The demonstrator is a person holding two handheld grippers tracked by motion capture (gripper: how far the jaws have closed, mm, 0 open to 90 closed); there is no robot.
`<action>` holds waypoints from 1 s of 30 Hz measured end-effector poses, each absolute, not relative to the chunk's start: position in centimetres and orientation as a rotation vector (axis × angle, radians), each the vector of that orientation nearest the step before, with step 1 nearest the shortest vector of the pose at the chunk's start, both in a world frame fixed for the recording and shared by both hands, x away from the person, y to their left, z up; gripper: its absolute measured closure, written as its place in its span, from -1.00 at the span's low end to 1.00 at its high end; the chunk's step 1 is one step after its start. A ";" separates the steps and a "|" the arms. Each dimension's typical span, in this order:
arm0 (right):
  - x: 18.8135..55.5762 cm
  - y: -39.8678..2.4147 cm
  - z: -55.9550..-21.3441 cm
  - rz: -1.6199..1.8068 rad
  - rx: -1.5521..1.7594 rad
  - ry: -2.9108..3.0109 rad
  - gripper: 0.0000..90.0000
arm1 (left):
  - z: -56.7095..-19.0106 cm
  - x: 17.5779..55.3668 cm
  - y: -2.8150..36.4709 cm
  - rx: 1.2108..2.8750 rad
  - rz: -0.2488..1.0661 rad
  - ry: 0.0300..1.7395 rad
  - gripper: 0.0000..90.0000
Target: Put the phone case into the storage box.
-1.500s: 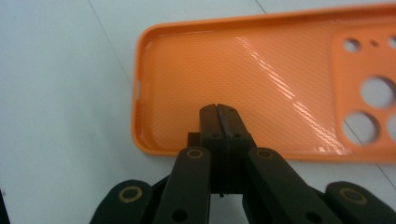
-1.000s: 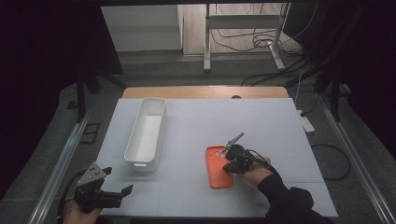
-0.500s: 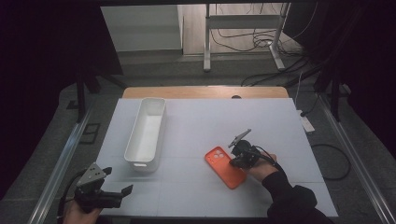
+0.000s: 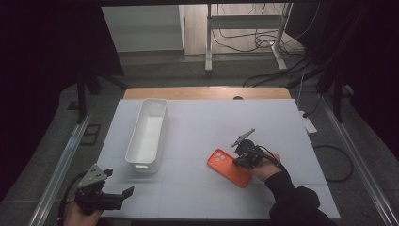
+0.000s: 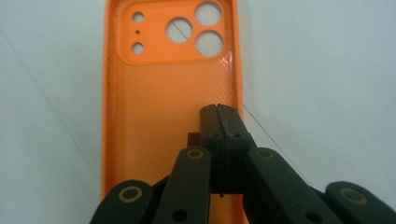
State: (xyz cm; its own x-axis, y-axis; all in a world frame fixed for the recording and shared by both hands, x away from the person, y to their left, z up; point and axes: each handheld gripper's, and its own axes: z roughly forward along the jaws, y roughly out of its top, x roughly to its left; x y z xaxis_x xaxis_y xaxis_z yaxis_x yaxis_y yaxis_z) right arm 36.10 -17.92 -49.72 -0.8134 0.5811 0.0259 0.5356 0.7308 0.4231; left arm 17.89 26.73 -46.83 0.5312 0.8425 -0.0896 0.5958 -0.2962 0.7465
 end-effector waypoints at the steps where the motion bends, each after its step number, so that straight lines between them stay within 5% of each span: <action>1: 36.0 -17.9 -49.6 0.646 0.916 2.818 0.98 | -46.8 17.9 26.7 2.015 0.417 1.164 -0.96; 7: 35.6 -17.8 -48.7 0.683 0.920 2.786 0.79 | -46.8 17.9 26.7 2.013 0.414 1.165 -0.96; 26: 34.9 -19.1 -46.5 0.816 0.939 2.646 -0.68 | -46.8 17.9 26.7 2.016 0.416 1.160 -0.96; 28: 35.1 -19.5 -46.6 0.826 0.964 2.620 -0.97 | -46.8 17.9 26.7 2.017 0.416 1.159 -0.96; 30: 35.2 -19.8 -46.6 0.846 0.965 2.618 -1.00 | -46.8 17.9 26.7 2.017 0.415 1.158 -0.96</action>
